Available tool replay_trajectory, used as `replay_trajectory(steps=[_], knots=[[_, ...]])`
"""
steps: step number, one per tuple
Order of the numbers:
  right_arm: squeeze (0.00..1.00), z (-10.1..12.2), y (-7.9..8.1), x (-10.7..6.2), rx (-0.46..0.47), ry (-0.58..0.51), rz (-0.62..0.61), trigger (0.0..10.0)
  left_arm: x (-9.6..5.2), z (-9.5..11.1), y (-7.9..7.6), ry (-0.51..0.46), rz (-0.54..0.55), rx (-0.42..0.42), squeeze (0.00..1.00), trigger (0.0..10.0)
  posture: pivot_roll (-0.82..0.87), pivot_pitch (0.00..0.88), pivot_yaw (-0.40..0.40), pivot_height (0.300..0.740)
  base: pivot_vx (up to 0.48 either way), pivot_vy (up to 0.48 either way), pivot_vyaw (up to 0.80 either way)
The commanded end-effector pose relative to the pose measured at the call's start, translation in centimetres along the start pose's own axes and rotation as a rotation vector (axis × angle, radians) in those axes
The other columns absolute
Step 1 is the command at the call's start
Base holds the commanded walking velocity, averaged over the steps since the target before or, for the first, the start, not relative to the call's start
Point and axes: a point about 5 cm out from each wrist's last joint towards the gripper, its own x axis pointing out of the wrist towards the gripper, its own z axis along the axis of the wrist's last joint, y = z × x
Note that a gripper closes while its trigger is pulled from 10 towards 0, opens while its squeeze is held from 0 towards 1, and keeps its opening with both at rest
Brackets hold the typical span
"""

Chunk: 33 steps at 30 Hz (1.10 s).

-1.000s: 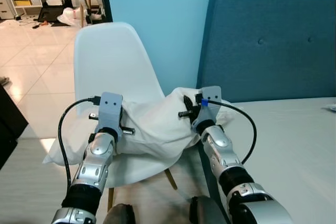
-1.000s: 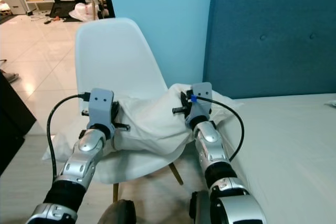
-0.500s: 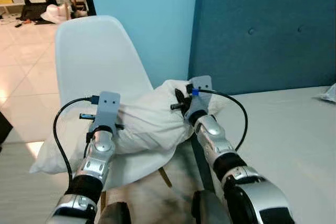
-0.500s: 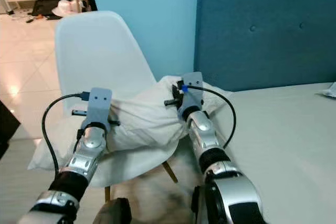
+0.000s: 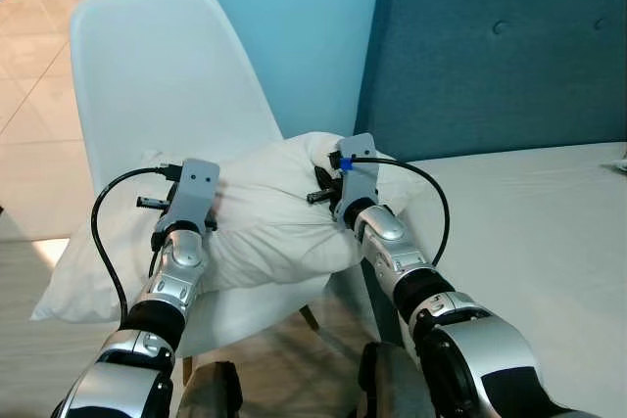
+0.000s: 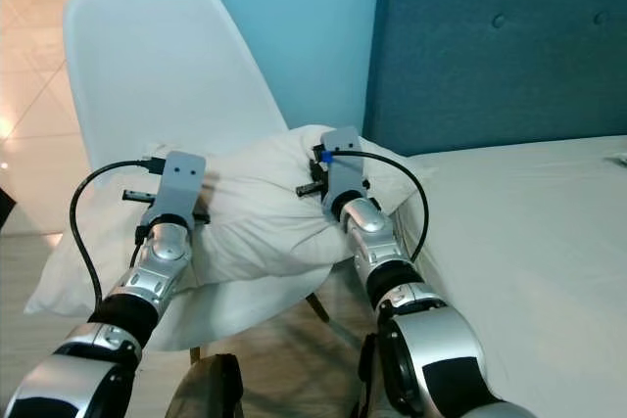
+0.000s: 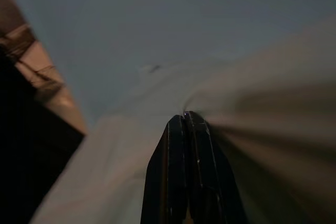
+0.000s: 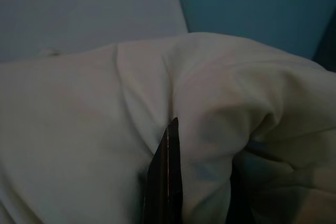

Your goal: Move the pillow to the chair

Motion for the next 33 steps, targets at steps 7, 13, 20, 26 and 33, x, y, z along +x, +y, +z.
replay_trajectory(steps=[7, 13, 20, 26, 33], knots=[[1.0, -1.4, -0.7, -0.7, 0.06, 0.032, -0.006, 10.0, -0.2, -0.2, 0.2, 0.0, -0.113, -0.199, 1.0, 10.0, 0.05, 0.2, -0.017, 0.58, 0.0, 0.0, 0.0], [1.0, -1.2, -0.8, -0.7, 0.079, 0.022, -0.005, 10.0, -0.2, -0.3, 0.2, -0.003, -0.125, -0.22, 1.0, 10.0, 0.06, 0.19, -0.016, 0.58, 0.0, 0.0, 0.0], [1.0, -0.4, -0.7, -0.5, 0.095, -0.028, 0.015, 10.0, 0.0, 0.2, 0.6, -0.041, -0.158, -0.259, 1.0, 10.0, 0.06, 0.16, -0.016, 0.58, 0.0, 0.0, 0.0], [1.0, -0.1, -2.0, -0.7, 0.023, -0.033, -0.075, 10.0, -0.4, 0.3, 1.6, -0.081, -0.127, -0.279, 1.0, 10.0, 0.05, 0.12, -0.021, 0.58, 0.0, 0.0, 0.0], [0.0, 1.4, -4.7, -2.0, 0.0, -0.188, -0.207, 10.0, -1.3, 1.5, 4.1, -0.2, -0.065, -0.369, 0.0, 10.0, 0.06, 0.095, -0.028, 0.58, 0.0, 0.0, 0.0]])
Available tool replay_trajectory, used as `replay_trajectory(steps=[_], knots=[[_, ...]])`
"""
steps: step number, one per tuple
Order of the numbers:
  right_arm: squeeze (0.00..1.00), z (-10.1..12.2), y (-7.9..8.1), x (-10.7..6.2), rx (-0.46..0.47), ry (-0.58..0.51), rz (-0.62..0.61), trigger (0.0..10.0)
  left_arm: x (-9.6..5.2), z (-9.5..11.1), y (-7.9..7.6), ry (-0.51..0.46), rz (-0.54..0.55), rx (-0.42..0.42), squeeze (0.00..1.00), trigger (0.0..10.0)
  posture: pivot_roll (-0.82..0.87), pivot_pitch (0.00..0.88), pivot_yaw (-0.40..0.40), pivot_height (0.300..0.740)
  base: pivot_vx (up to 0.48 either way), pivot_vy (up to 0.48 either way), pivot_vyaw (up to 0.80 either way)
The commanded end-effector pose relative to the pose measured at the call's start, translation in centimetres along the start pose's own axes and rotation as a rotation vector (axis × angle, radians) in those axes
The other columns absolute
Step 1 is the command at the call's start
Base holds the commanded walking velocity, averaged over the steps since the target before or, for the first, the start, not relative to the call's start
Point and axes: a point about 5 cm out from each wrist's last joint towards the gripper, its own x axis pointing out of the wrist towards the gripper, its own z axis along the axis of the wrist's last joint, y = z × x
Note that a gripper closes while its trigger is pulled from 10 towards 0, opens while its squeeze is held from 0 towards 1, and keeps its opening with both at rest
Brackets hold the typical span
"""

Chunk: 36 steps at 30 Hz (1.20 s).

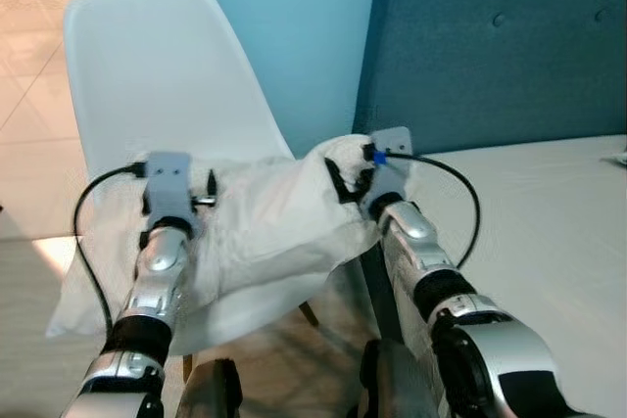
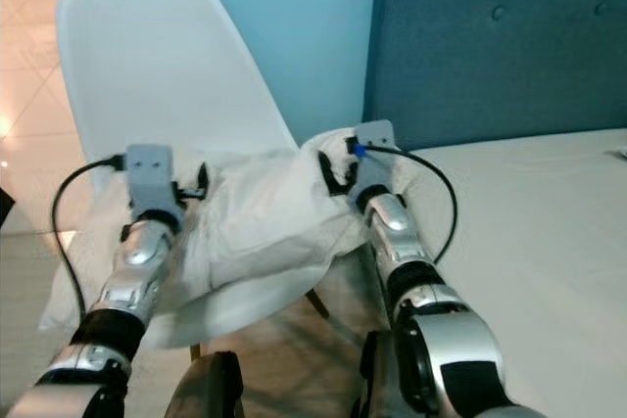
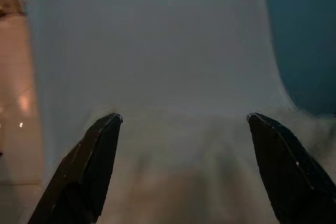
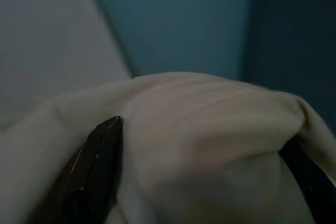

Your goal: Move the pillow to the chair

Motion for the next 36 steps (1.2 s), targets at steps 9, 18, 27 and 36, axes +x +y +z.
replay_trajectory(steps=[9, 18, 27, 36], knots=[[0.0, -1.4, -1.8, -1.7, -0.106, 0.059, 0.01, 10.0, -1.7, -1.5, 1.7, 0.066, -0.024, 0.031, 0.0, 10.0, 0.04, 0.083, -0.018, 0.58, 0.0, 0.0, 0.0], [1.0, -2.0, -1.4, -2.2, -0.077, 0.108, 0.108, 10.0, -1.7, -1.6, 1.5, 0.107, -0.024, 0.043, 0.0, 10.0, 0.04, 0.082, -0.019, 0.58, 0.0, 0.0, 0.0], [1.0, -2.8, -1.5, -2.0, -0.026, 0.221, 0.104, 10.0, -1.9, -1.7, 1.5, 0.121, -0.038, 0.052, 0.0, 10.0, 0.05, 0.082, -0.024, 0.58, 0.0, 0.0, 0.0], [0.0, -3.2, -5.8, -2.8, -0.054, 0.427, 0.012, 10.0, -2.1, -2.1, 1.6, 0.147, -0.05, 0.06, 0.0, 10.0, 0.04, 0.079, -0.024, 0.58, 0.0, 0.0, 0.0]])
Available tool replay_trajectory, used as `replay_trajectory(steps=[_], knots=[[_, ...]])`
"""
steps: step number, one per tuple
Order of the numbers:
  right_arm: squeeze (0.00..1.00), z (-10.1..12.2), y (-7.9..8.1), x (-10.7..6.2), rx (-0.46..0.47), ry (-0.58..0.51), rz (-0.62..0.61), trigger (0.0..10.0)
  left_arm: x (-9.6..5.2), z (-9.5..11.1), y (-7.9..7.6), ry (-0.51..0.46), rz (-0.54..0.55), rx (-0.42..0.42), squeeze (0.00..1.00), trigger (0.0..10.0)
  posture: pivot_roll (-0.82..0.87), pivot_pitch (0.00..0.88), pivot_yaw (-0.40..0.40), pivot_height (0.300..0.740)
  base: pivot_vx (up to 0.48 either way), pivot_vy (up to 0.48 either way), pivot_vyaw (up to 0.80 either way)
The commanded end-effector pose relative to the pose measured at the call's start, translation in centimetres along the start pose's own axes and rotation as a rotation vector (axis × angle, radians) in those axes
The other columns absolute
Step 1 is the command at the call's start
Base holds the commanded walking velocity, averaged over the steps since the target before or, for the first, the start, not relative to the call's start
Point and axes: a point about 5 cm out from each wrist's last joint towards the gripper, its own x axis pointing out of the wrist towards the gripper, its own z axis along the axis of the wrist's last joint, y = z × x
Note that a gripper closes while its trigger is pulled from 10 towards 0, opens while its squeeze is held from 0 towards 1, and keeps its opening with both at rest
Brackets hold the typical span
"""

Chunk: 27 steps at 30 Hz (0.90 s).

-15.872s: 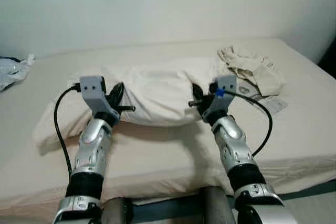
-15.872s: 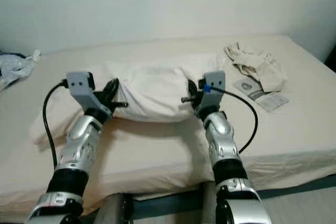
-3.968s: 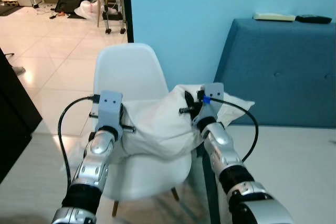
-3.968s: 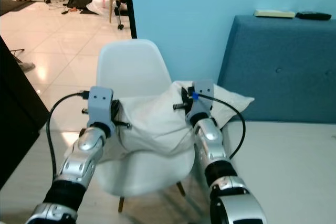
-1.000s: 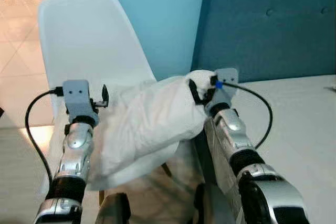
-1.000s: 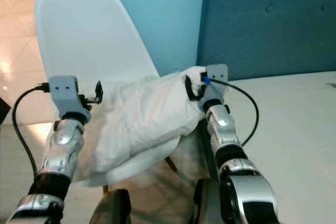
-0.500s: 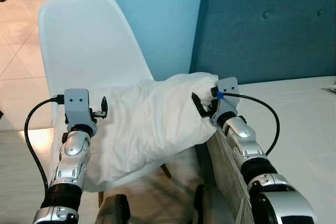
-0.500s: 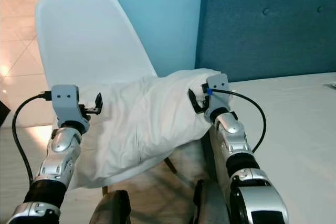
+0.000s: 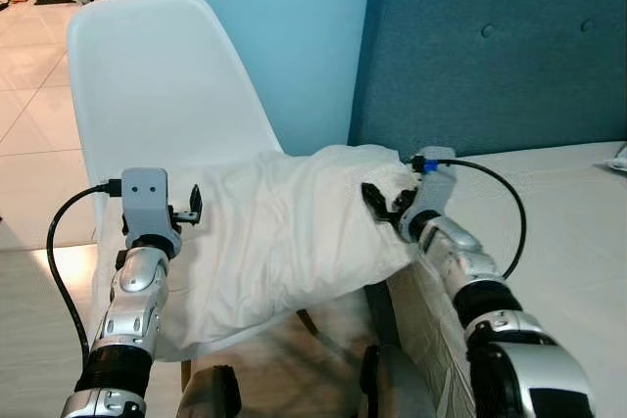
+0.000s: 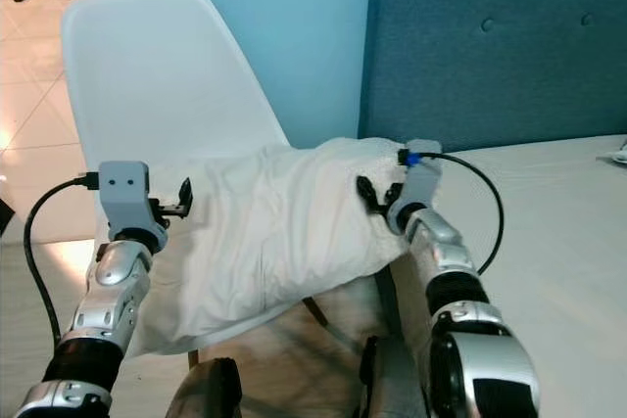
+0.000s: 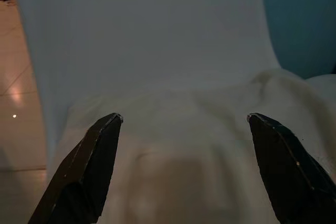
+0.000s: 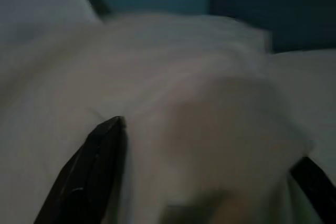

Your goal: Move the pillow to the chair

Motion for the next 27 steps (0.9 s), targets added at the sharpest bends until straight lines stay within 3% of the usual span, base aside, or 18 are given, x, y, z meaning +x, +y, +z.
replay_trajectory(steps=[1, 2, 4, 5, 7, 8, 9, 10, 11, 13, 15, 16, 17, 18, 20, 23, 24, 27], knots=[[0.0, -0.1, -0.4, -0.1, -0.117, 0.015, -0.021, 10.0, -0.3, -0.5, 0.4, 0.026, -0.004, 0.026, 0.0, 10.0, 0.05, 0.079, -0.024, 0.58, 0.0, 0.0, 0.0], [0.0, 0.2, -0.9, -0.3, -0.222, 0.025, -0.05, 10.0, -0.3, -0.5, 0.5, 0.028, -0.004, 0.028, 0.0, 10.0, 0.04, 0.079, -0.021, 0.58, 0.0, 0.0, 0.0], [0.0, 0.5, -1.0, -0.3, -0.22, 0.021, -0.044, 10.0, -0.4, -0.6, 0.5, 0.03, -0.005, 0.03, 0.0, 10.0, 0.04, 0.079, -0.021, 0.58, 0.0, 0.0, 0.0], [0.0, 1.3, -0.9, -0.2, 0.018, -0.032, -0.031, 10.0, -0.4, -0.6, 0.5, 0.032, -0.005, 0.031, 0.0, 10.0, 0.04, 0.076, -0.02, 0.58, 0.0, 0.0, 0.0], [0.0, 1.4, -1.7, -0.3, -0.012, -0.01, -0.102, 10.0, -0.4, -0.6, 0.5, 0.034, -0.006, 0.032, 0.0, 10.0, 0.05, 0.077, -0.022, 0.58, 0.0, 0.0, 0.0], [0.0, 1.6, -2.0, -0.4, 0.114, -0.019, -0.124, 10.0, -0.4, -0.6, 0.5, 0.035, -0.007, 0.033, 0.0, 10.0, 0.05, 0.075, -0.023, 0.58, 0.0, 0.0, 0.0], [0.0, 2.4, -1.9, -0.2, 0.385, -0.085, -0.106, 10.0, -0.4, -0.6, 0.5, 0.035, -0.008, 0.034, 0.0, 10.0, 0.04, 0.072, -0.021, 0.58, 0.0, 0.0, 0.0], [0.0, 3.1, -1.9, -0.2, 0.553, -0.154, -0.075, 10.0, -0.4, -0.6, 0.5, 0.036, -0.009, 0.034, 0.0, 10.0, 0.04, 0.072, -0.021, 0.58, 0.0, 0.0, 0.0], [0.0, 3.1, -1.9, -0.2, 0.553, -0.154, -0.075, 10.0, -0.4, -0.6, 0.5, 0.036, -0.009, 0.034, 0.0, 10.0, 0.04, 0.072, -0.021, 0.58, 0.0, 0.0, 0.0], [0.0, 2.8, -1.4, 0.0, 0.38, -0.111, -0.066, 10.0, -0.4, -0.7, 0.5, 0.037, -0.012, 0.04, 0.0, 10.0, 0.04, 0.068, -0.016, 0.58, 0.0, 0.0, 0.0], [0.0, 3.3, -0.8, 0.1, 0.436, -0.171, -0.039, 10.0, -0.3, -0.6, 0.6, 0.034, -0.01, 0.042, 0.0, 10.0, 0.05, 0.068, -0.018, 0.58, 0.0, 0.0, 0.0], [0.0, 3.5, -0.7, 0.0, 0.349, -0.194, -0.065, 10.0, -0.2, -0.4, 0.6, 0.025, -0.009, 0.039, 0.0, 10.0, 0.05, 0.065, -0.017, 0.58, 0.0, 0.0, 0.0], [0.0, 3.8, -0.4, 0.0, 0.192, -0.212, -0.091, 10.0, -0.1, -0.2, 0.7, 0.015, -0.004, 0.027, 0.0, 10.0, 0.05, 0.065, -0.016, 0.58, 0.0, 0.0, 0.0], [0.0, 4.1, 0.1, 0.0, 0.144, -0.259, -0.099, 10.0, -0.1, 0.1, 0.7, 0.009, 0.0, 0.004, 0.0, 10.0, 0.05, 0.064, -0.016, 0.58, 0.0, 0.0, 0.0], [0.0, 4.6, 0.8, 0.0, 0.207, -0.324, -0.114, 10.0, 0.1, 0.5, 0.5, -0.007, -0.002, -0.035, 0.0, 10.0, 0.05, 0.062, -0.019, 0.58, 0.0, 0.0, 0.0], [0.0, 4.6, 3.2, 0.0, 0.065, -0.354, -0.076, 10.0, 0.2, 1.1, -0.4, -0.018, -0.034, -0.085, 0.0, 10.0, 0.05, 0.057, -0.021, 0.58, 0.0, 0.0, 0.0], [0.0, 4.6, 3.2, 0.0, 0.065, -0.354, -0.076, 10.0, 0.2, 1.1, -0.4, -0.018, -0.034, -0.085, 0.0, 10.0, 0.05, 0.057, -0.021, 0.58, 0.0, 0.0, 0.0], [0.0, 5.6, 5.9, -0.5, 0.088, -0.475, 0.001, 10.0, 0.2, 2.6, -1.3, -0.092, -0.041, -0.118, 0.0, 10.0, 0.05, 0.045, -0.023, 0.58, 0.0, 0.0, 0.0]])
